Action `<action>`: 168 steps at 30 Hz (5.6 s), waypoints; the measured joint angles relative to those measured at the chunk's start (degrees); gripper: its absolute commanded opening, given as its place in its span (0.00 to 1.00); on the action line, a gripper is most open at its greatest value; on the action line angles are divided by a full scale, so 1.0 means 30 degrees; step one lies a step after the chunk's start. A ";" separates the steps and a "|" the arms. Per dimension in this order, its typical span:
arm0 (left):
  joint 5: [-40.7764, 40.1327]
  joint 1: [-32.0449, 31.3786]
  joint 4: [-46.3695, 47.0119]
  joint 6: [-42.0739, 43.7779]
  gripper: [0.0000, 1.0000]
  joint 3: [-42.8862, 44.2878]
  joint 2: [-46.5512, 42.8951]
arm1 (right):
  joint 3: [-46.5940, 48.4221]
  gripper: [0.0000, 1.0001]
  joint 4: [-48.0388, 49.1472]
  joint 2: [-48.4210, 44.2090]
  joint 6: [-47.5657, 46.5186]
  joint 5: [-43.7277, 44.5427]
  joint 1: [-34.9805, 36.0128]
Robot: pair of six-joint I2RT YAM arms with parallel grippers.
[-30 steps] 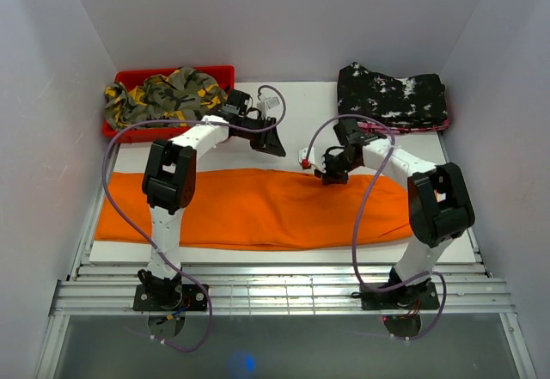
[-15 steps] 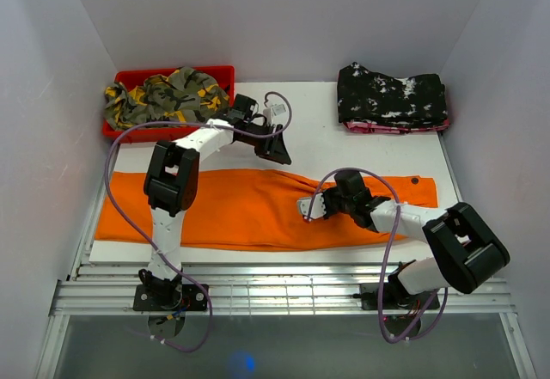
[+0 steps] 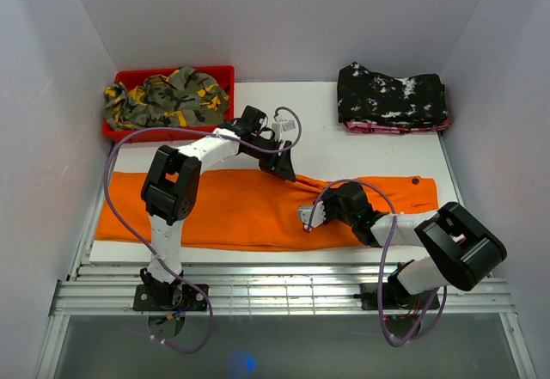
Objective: Fold and stack the trousers
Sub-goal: Fold the trousers
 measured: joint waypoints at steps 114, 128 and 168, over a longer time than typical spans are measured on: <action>-0.0233 -0.0641 1.7923 -1.8535 0.98 0.2747 0.6557 | -0.0401 0.08 -0.3614 -0.1056 0.3322 0.2484 0.0554; 0.0882 -0.0495 1.3500 -1.3908 0.90 0.4299 0.6003 | 0.0874 0.08 -0.5610 -0.0903 0.4430 0.2514 0.0517; -0.2820 -0.0627 1.7493 -1.5140 0.98 0.6360 0.8604 | 0.1188 0.28 -0.6747 -0.1311 0.4561 0.2616 0.0459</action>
